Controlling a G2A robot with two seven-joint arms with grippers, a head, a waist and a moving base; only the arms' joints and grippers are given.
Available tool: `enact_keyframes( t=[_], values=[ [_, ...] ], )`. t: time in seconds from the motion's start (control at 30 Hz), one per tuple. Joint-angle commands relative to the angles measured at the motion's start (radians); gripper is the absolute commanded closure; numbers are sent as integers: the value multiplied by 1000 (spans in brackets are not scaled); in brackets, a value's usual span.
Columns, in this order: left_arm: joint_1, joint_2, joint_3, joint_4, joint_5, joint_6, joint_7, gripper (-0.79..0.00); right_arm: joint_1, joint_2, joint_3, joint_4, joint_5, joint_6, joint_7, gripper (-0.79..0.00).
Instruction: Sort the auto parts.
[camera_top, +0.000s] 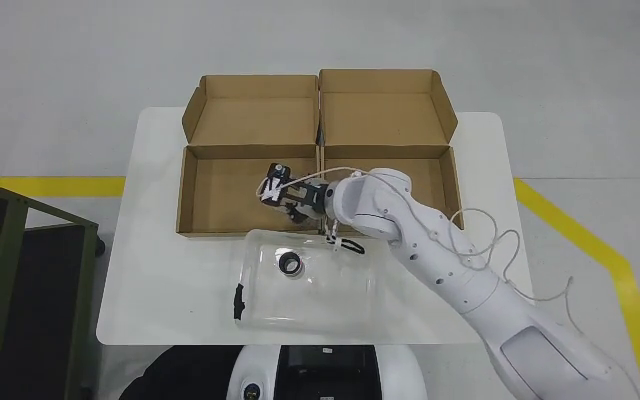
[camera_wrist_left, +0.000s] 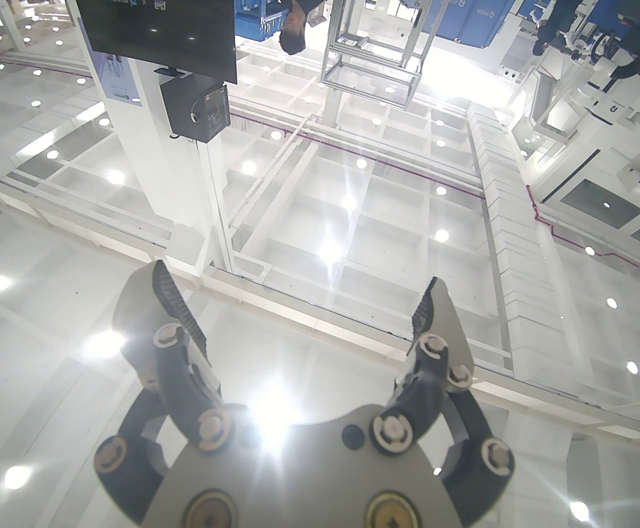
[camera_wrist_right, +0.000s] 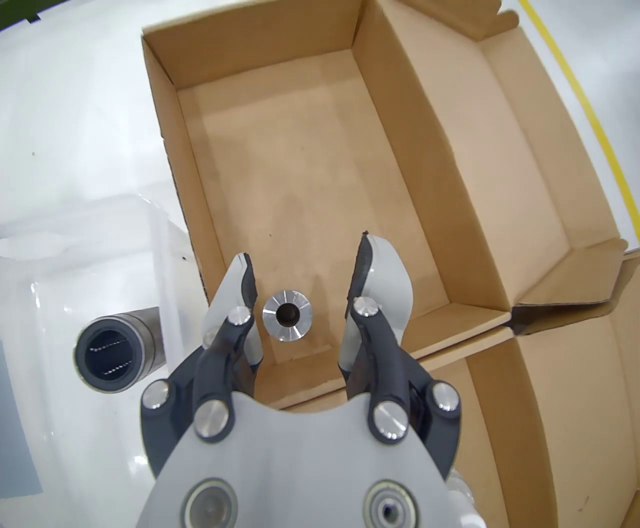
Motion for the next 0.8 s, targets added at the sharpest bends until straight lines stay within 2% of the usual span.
enact_keyframes(
  t=[0.0,0.2,0.43,0.5,0.53,0.77],
  values=[
    [0,0,0,0,0,0,0,-785,-29,10,22,-54,-4,-14,0,-366],
    [0,0,0,0,0,0,0,-785,-132,37,72,-219,-23,-56,-16,-369],
    [0,0,0,0,0,0,0,-785,-269,67,97,-365,-119,-91,-22,-391],
    [0,0,0,0,0,0,0,-785,-308,75,105,-390,-158,-90,-31,-437],
    [0,0,0,0,0,0,0,-785,-328,79,110,-400,-174,-90,-39,-486],
    [0,0,0,0,0,0,0,-785,-451,104,125,-447,-285,-119,-103,-542]
  ],
)
